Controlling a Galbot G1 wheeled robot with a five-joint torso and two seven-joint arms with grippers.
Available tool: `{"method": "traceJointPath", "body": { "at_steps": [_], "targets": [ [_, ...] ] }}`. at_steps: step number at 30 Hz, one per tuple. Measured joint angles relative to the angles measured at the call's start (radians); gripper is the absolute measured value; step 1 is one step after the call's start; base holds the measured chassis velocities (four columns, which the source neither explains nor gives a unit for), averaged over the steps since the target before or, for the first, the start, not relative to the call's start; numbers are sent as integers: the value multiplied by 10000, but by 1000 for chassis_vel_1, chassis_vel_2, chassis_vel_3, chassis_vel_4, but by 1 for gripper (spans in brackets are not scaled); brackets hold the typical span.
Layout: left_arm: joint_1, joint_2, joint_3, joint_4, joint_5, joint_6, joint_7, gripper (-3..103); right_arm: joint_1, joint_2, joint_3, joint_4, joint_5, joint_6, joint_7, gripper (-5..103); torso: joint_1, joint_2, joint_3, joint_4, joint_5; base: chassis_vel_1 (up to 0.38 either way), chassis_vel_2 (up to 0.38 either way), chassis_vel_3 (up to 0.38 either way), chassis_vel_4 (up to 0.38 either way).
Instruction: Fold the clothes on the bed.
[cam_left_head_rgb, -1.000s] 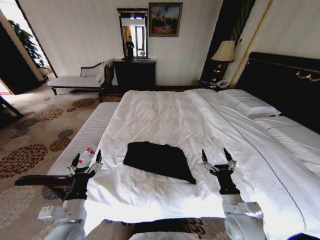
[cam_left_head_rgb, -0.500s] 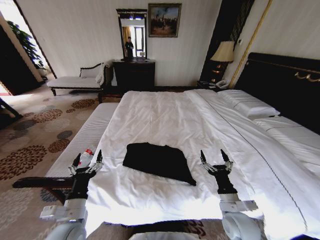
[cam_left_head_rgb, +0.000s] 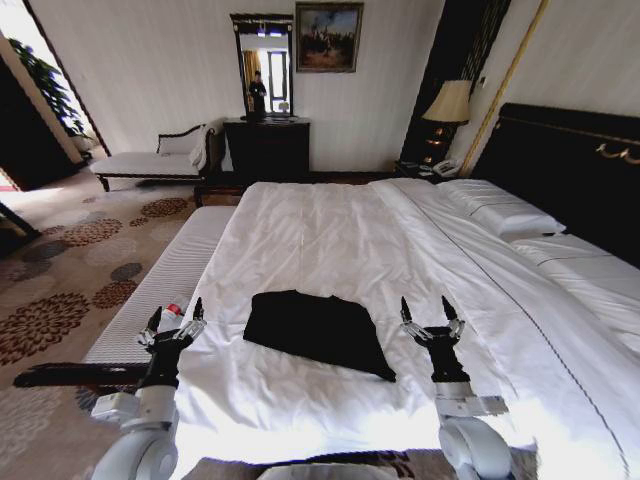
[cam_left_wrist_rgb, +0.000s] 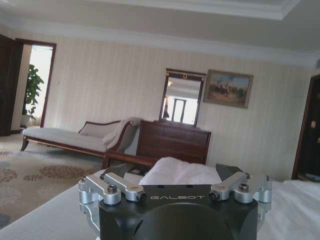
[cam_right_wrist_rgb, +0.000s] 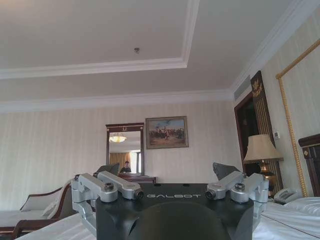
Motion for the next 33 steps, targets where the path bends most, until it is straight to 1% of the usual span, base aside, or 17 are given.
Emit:
{"method": "traceJointPath", "body": {
  "at_steps": [2, 3, 4, 5, 6, 9, 10, 12, 15, 16, 19, 20, 22, 23, 26, 29, 33],
  "targets": [
    [-686, 620, 145, 106, -615, 1050, -828, 100, 220, -67, -80, -77, 149, -13, 125, 100, 2, -1, 1, -1, -2, 0, 0, 0, 0],
    [-686, 620, 145, 106, -615, 1050, -828, 100, 220, -67, -80, -77, 149, -13, 125, 100, 2, -1, 1, -1, -2, 0, 0, 0, 0],
    [-976, 837, 195, 167, -1077, 1482, -1196, 100, 313, -109, -120, -119, 226, -46, 187, 100, 4, -2, 2, 1, -2, 0, 0, 0, 0],
    [-1492, 1138, 209, 372, -1972, 2315, -1588, 100, 441, -166, -181, -196, 312, -97, 263, 100, 6, -2, 2, 0, 1, 0, 0, 0, 0],
    [-1492, 1138, 209, 372, -1972, 2315, -1588, 100, 441, -166, -181, -196, 312, -97, 263, 100, 6, -2, 2, 0, 1, 0, 0, 0, 0],
    [-2501, 1619, 183, 1236, -3243, 3811, -1641, 100, 683, -257, -303, -418, 399, -175, 376, 100, 7, -2, 3, 2, -1, 0, 0, 0, 0],
    [-2501, 1619, 183, 1236, -3243, 3811, -1641, 100, 683, -257, -303, -418, 399, -175, 376, 100, 7, -2, 3, 2, -1, 0, 0, 0, 0],
    [-3360, 1940, 215, 1974, -3996, 4916, -1455, 100, 836, -297, -395, -616, 426, -213, 425, 100, 6, -2, 2, 2, -2, 0, 0, 0, 0],
    [-4711, 2428, 602, 2933, -4896, 5839, -1377, 100, 1109, -364, -563, -963, 430, -237, 480, 100, 6, -3, 3, -1, -1, 0, 0, 0, 0],
    [-4711, 2428, 602, 2933, -4896, 5839, -1377, 100, 1109, -364, -563, -963, 430, -237, 480, 100, 6, -3, 3, -1, -1, 0, 0, 0, 0],
    [-5777, 2836, 1255, 3710, -5537, 6459, -1456, 100, 1353, -419, -724, -1271, 431, -278, 524, 100, 7, -3, 4, 4, 0, 0, 0, 0, 0],
    [-6256, 2988, 1643, 4083, -5903, 6548, -1535, 100, 1426, -424, -772, -1379, 430, -296, 534, 100, 7, -3, 3, 3, 1, 0, 0, 0, 0],
    [-6534, 3072, 1891, 4342, -6040, 6574, -1553, 100, 1457, -424, -794, -1423, 427, -302, 538, 100, 7, -3, 3, 0, 4, 0, 0, 0, 0],
    [-7123, 3217, 2405, 4968, -6117, 6592, -1561, 100, 1516, -420, -831, -1521, 408, -309, 543, 100, 7, -3, 4, -1, 1, 0, 0, 0, 0],
    [-8223, 3342, 3341, 6259, -6026, 6594, -1440, 100, 1616, -363, -917, -1695, 355, -314, 543, 100, 7, -3, 3, -2, -1, 0, 0, 0, 0],
    [-8841, 3356, 4005, 7104, -5889, 6575, -1285, 100, 1732, -328, -1056, -1866, 309, -315, 543, 100, 8, -3, 4, -2, 0, 0, 0, 0, 0],
    [-9180, 3282, 4602, 7592, -5616, 6553, -1019, 100, 1790, -322, -1156, -1979, 287, -316, 542, 100, 8, -4, 4, 9, 0, 0, 0, 0, 0]
  ]
}}
